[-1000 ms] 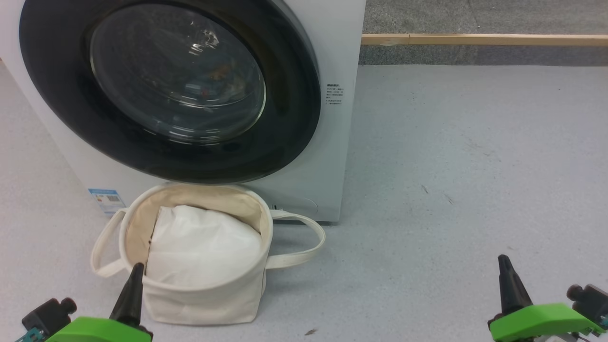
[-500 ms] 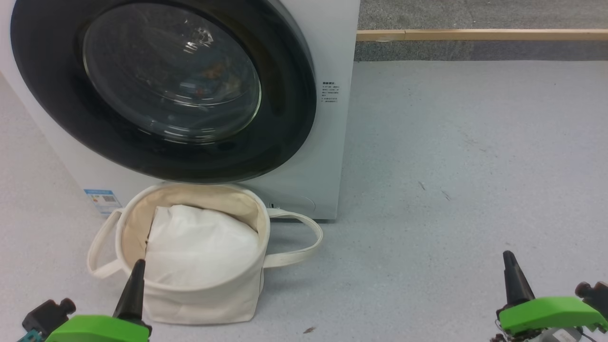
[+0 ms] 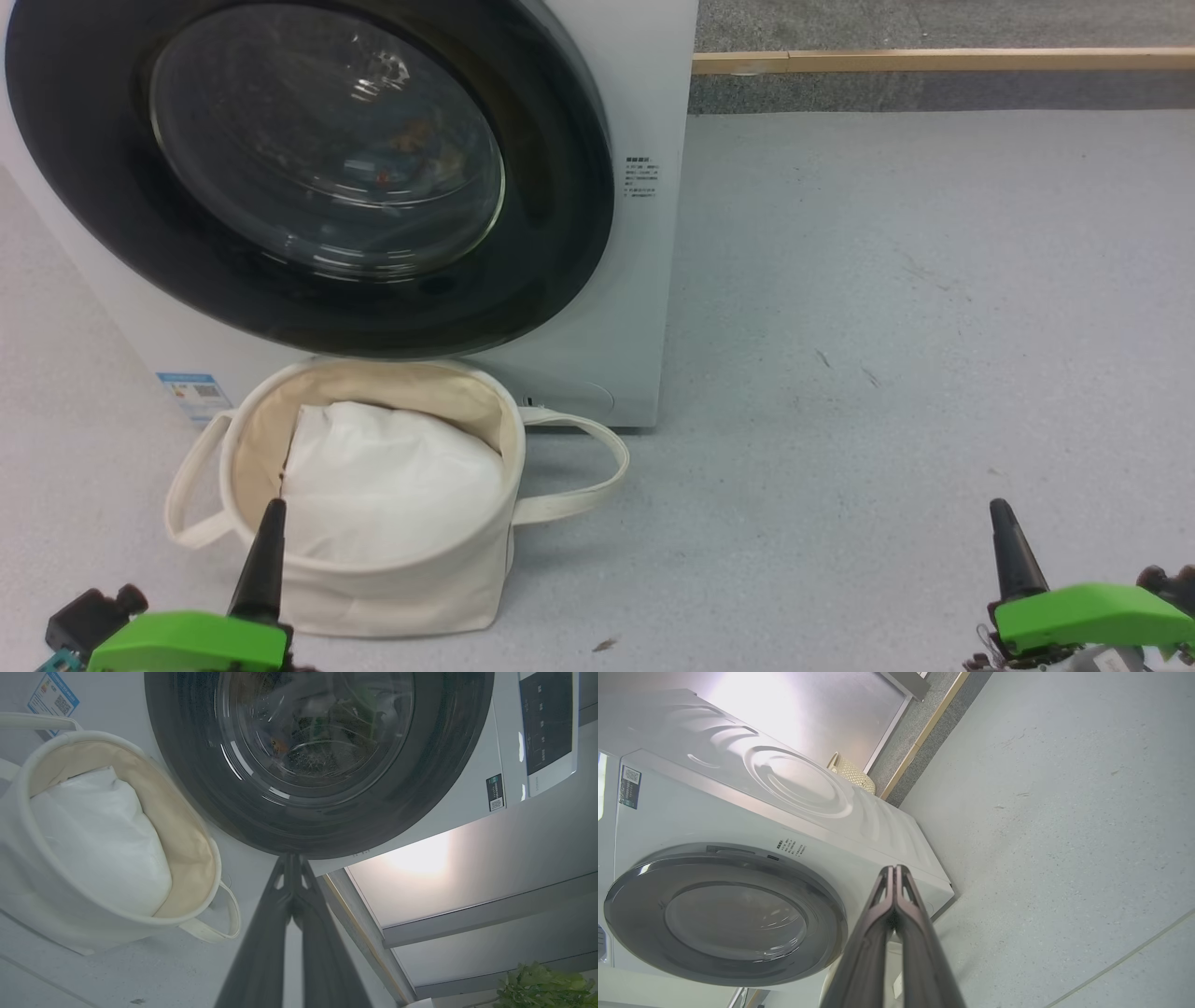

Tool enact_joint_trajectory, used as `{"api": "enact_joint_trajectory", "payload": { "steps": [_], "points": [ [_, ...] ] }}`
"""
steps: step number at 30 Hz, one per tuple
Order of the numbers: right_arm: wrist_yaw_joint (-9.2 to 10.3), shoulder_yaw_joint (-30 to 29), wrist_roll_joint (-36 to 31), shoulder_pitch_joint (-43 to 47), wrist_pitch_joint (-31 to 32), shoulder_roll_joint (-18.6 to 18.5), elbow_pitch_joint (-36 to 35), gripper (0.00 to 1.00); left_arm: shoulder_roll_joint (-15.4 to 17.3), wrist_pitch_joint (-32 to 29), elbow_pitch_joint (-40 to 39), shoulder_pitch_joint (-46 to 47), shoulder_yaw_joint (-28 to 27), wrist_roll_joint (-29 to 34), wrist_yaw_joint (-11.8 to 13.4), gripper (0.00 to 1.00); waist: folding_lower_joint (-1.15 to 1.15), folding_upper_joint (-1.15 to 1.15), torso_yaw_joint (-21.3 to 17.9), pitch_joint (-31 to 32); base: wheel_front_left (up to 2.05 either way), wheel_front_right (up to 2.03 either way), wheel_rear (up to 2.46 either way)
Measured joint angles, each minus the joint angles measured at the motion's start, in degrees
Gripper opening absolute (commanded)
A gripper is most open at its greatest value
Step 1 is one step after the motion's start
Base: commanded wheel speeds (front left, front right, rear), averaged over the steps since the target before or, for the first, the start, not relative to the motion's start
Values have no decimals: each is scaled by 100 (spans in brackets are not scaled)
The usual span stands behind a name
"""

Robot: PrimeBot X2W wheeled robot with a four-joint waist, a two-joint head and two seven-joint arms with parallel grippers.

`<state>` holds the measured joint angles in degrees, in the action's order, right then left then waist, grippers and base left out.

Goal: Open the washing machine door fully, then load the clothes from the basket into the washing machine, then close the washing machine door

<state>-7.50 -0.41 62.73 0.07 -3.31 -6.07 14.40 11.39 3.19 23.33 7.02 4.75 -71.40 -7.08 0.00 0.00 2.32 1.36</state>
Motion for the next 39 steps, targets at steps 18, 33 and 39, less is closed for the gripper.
{"api": "enact_joint_trajectory", "payload": {
  "steps": [18,33,39],
  "points": [
    [1,-213,846,-124,286,64,49,0,-267,-274,-208,-23,-221,-605,0,0,0,0,-69,-46,0,0,0],
    [1,-403,1600,-237,535,179,93,0,-475,-520,-391,-124,-498,-1129,-1,0,0,0,-130,-86,0,0,0],
    [1,-459,1904,-236,627,194,102,0,-578,-622,-471,-125,-580,-1360,-1,0,0,0,-155,-102,0,0,0]
  ]
}}
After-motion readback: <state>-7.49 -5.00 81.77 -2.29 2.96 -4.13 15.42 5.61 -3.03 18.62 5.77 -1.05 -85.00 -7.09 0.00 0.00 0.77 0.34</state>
